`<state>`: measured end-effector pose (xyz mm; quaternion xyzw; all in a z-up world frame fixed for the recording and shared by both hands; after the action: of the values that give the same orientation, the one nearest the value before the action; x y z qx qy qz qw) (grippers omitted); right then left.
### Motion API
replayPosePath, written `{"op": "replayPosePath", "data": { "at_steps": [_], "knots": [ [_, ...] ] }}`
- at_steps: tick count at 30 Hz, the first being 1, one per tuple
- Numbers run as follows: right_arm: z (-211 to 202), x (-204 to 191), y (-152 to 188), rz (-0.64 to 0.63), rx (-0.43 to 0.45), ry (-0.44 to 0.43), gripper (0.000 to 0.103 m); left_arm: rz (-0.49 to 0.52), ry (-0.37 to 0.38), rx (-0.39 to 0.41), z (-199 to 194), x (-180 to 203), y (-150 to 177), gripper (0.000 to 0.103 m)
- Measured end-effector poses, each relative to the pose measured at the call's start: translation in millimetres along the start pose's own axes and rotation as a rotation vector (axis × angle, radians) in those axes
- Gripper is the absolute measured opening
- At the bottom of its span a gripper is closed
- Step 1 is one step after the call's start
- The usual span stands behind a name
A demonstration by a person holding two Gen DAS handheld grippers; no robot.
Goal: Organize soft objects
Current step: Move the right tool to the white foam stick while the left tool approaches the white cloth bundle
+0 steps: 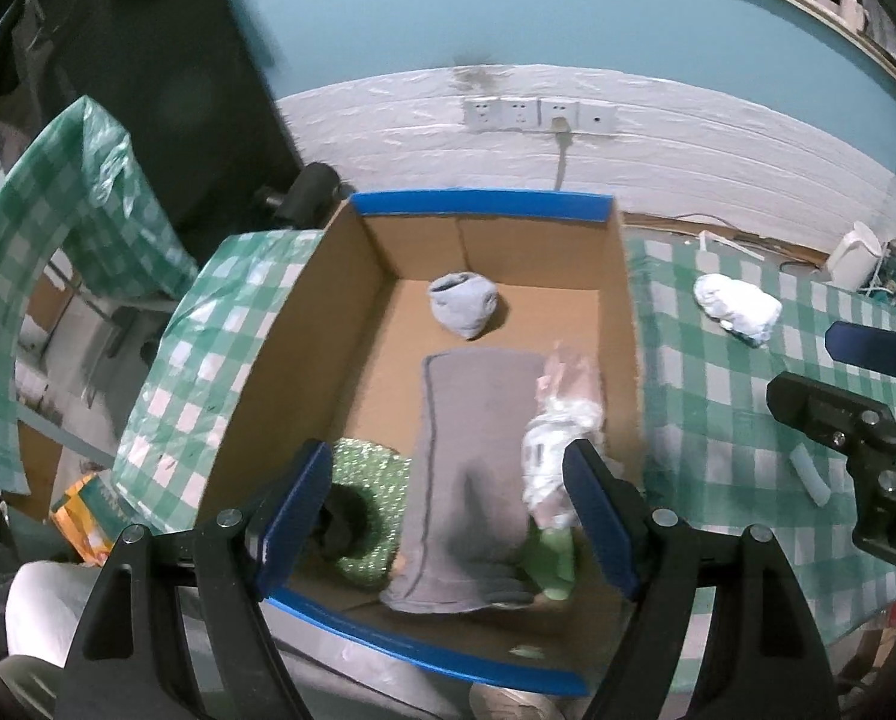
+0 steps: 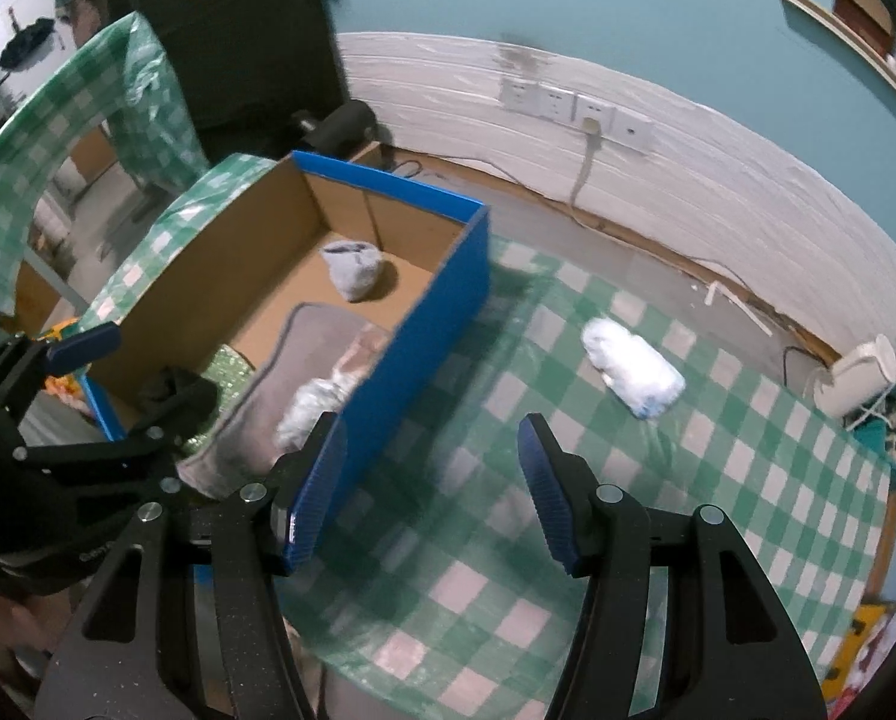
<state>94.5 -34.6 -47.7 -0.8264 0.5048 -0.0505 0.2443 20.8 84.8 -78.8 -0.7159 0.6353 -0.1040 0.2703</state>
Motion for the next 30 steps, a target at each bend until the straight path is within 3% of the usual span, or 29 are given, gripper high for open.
{"op": "replayPosePath", "data": {
  "at_steps": [15, 30],
  "knots": [
    [-22, 62, 41, 0.102, -0.002, 0.054, 0.059, 0.114, 0.058, 0.039, -18, 62, -3, 0.081],
    [-12, 126, 82, 0.209, -0.058, 0.108, 0.059, 0.234, 0.131, 0.002, -10, 131, 6, 0.086]
  ]
}}
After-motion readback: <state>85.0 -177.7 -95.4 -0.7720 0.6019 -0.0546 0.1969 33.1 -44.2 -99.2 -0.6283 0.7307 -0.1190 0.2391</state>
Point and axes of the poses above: each gripper's, at about its wrist camera, not at the fingertips, and z roughly the way its jaws point, x to its right, y to its underside, the point moved 2 cm from there along z, roughly the way its jaws point, and after that the axes turned 4 degrees about -y, right-handed, at the moved point
